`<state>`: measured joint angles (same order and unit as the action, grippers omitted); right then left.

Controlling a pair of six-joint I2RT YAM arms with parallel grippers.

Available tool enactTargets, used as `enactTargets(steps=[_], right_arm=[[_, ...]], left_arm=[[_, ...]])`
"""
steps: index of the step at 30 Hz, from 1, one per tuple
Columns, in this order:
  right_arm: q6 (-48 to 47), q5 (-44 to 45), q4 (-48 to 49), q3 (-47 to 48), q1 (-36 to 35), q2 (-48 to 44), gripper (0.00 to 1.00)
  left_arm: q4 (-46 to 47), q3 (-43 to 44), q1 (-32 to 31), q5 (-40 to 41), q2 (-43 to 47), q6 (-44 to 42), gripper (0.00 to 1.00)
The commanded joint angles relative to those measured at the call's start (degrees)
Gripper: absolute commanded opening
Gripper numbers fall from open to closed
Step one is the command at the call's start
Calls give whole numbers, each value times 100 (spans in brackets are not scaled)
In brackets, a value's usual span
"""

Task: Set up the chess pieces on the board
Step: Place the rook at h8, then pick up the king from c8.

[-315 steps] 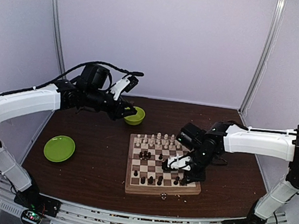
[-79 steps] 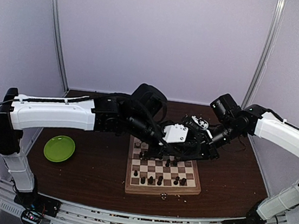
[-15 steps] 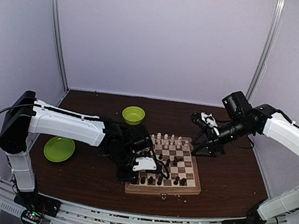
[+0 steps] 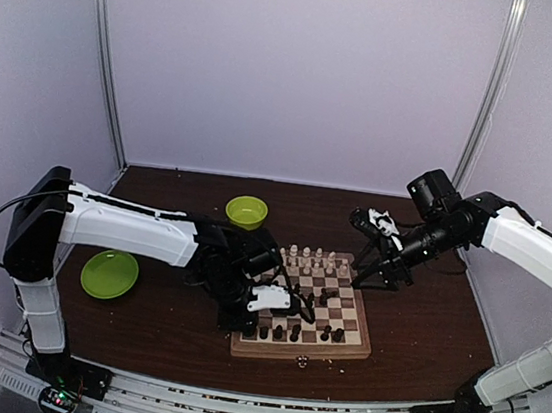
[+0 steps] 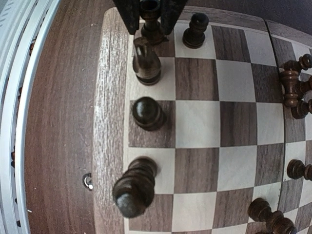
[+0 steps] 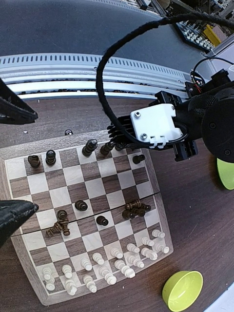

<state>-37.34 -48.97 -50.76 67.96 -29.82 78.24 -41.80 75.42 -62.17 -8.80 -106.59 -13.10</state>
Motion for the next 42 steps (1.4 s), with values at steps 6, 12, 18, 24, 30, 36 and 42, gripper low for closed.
enactTargets(steps=[6,12,18,24,30,36,42], right_arm=[[-89,47,-100,6,33,91,53],[-98,37,-109,16,30,86,53],[-98,37,-116,15,29,69,53],[-19,70,-63,24,29,84,54],[186,304,-21,173,29,99,54],[271,918,-155,703,-3,248,52],[170,1476,-768,1394,-181,778,51]], left_arm=[[96,80,38,-172,-121,65,15],[58,91,38,-118,-33,97,23],[-114,245,38,-140,323,181,27],[-568,623,38,244,1038,13,29],[-373,1349,691,662,1557,-663,31],[1337,1182,1656,-86,2091,52,30],[2615,160,1763,-19,2385,216,34]])
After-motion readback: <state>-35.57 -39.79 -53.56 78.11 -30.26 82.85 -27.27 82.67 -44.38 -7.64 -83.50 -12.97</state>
